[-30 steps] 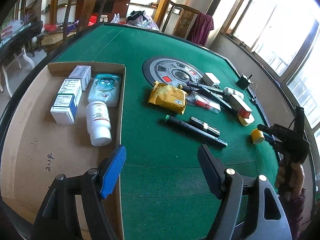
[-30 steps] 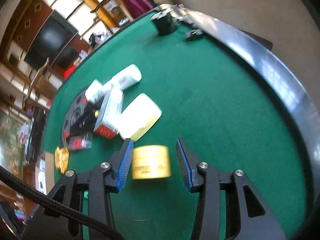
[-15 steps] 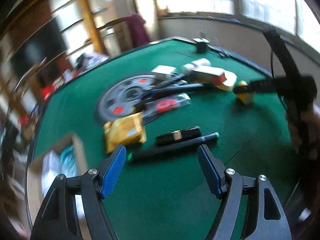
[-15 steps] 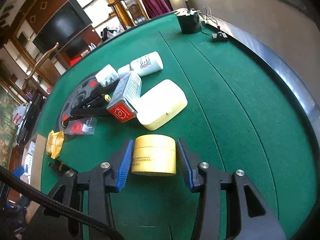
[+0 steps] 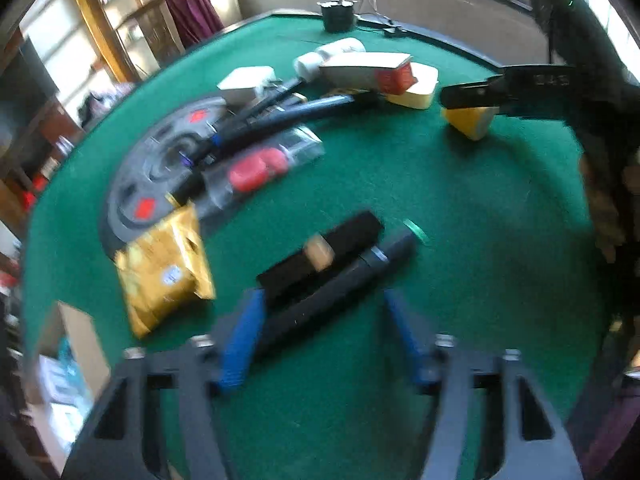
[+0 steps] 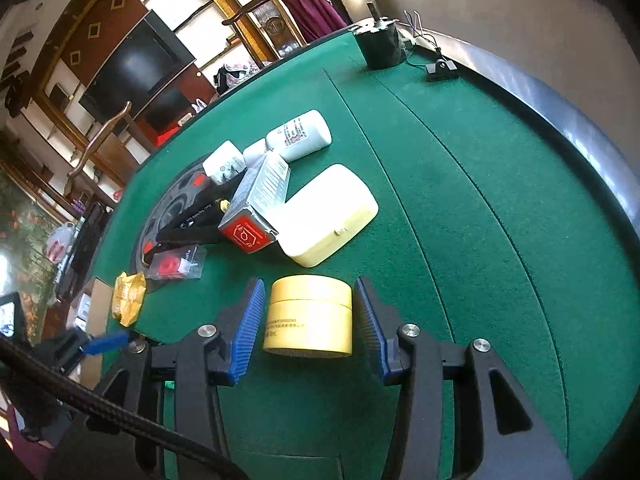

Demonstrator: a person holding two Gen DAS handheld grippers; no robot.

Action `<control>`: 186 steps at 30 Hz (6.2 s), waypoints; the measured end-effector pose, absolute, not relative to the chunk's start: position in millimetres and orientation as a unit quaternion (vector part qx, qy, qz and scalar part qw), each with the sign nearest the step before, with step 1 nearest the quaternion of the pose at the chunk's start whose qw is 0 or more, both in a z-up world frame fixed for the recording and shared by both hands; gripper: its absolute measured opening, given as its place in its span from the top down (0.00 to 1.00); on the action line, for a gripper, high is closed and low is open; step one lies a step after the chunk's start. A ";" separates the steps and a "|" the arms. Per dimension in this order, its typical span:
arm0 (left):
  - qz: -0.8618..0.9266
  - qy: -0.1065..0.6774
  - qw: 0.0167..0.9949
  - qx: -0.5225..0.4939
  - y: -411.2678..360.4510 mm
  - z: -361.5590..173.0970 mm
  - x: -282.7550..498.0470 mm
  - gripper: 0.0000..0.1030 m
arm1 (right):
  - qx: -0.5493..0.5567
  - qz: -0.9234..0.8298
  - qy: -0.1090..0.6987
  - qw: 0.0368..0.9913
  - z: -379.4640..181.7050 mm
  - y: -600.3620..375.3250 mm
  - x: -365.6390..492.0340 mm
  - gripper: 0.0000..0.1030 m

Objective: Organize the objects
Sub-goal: 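Move the left tool to the black markers while the right tool approaches the yellow tin, then grasp a black marker with the left tool while the right tool grasps the yellow tin, then carry the marker and yellow tin into the cardboard box and release them, then lift both open tools out of the box and move them back over the table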

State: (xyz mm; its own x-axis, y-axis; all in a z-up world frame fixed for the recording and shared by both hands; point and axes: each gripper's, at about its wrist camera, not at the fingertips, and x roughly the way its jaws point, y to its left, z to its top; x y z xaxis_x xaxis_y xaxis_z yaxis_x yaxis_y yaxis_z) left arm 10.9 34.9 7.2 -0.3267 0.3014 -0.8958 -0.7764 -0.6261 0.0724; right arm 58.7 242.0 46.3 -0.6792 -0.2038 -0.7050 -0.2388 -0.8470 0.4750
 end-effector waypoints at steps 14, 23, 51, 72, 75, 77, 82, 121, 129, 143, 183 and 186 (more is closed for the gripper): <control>0.802 0.256 0.319 -0.434 62.5 8.2 36.6 0.66 | -0.397 0.870 0.291 -0.003 45.1 243.8 58.5 0.53; 0.822 0.230 0.293 -0.430 55.5 7.6 52.1 0.87 | -0.395 0.872 0.289 -0.004 44.6 242.9 58.0 0.52; 0.909 0.053 0.168 -0.377 -128.2 83.3 105.0 0.88 | -0.419 0.885 0.198 0.044 48.3 219.0 61.9 0.63; 0.931 -0.056 0.110 -0.343 -263.4 125.8 87.2 0.89 | -0.412 0.874 0.194 -0.171 136.8 83.1 60.2 0.63; 0.927 -0.038 0.091 -0.363 -272.6 120.2 64.5 0.89 | -0.423 0.860 0.195 -0.207 136.6 51.4 49.6 0.63; 0.921 -0.023 0.081 -0.380 -276.9 112.2 47.7 0.88 | -0.433 0.849 0.198 -0.231 133.7 28.6 41.0 0.63; 0.902 0.008 0.072 -0.425 -275.0 89.0 3.1 0.89 | -0.452 0.835 0.180 -0.257 122.5 -21.2 20.3 0.63; 0.921 -0.172 -0.035 -0.347 -383.1 67.8 -11.0 0.52 | -0.511 0.804 0.073 -0.296 75.9 -231.0 -89.9 0.63; 0.915 -0.233 -0.025 -0.327 -386.9 63.3 9.7 0.50 | -0.510 0.822 0.009 -0.255 60.6 -255.7 -107.3 0.62; 0.930 -0.207 -0.113 -0.283 -423.7 68.5 -3.9 0.38 | -0.457 0.845 0.114 -0.254 115.1 -158.9 -72.1 0.57; 0.949 -0.100 0.156 -0.256 -181.8 261.8 70.0 0.38 | -0.264 0.933 0.230 -0.083 305.5 214.1 74.0 0.57; 0.955 -0.101 0.165 -0.224 -178.9 322.5 80.5 0.36 | -0.230 0.950 0.203 -0.064 387.7 231.2 101.2 0.50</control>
State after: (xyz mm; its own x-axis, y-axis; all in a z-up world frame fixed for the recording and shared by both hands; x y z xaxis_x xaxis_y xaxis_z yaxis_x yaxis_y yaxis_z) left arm 80.5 -178.9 322.5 -0.8455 0.3595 -0.3948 -0.2692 -0.9255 -0.2665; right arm 101.2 231.2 387.7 -0.8856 -0.2148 -0.4117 0.0276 -0.9093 0.4152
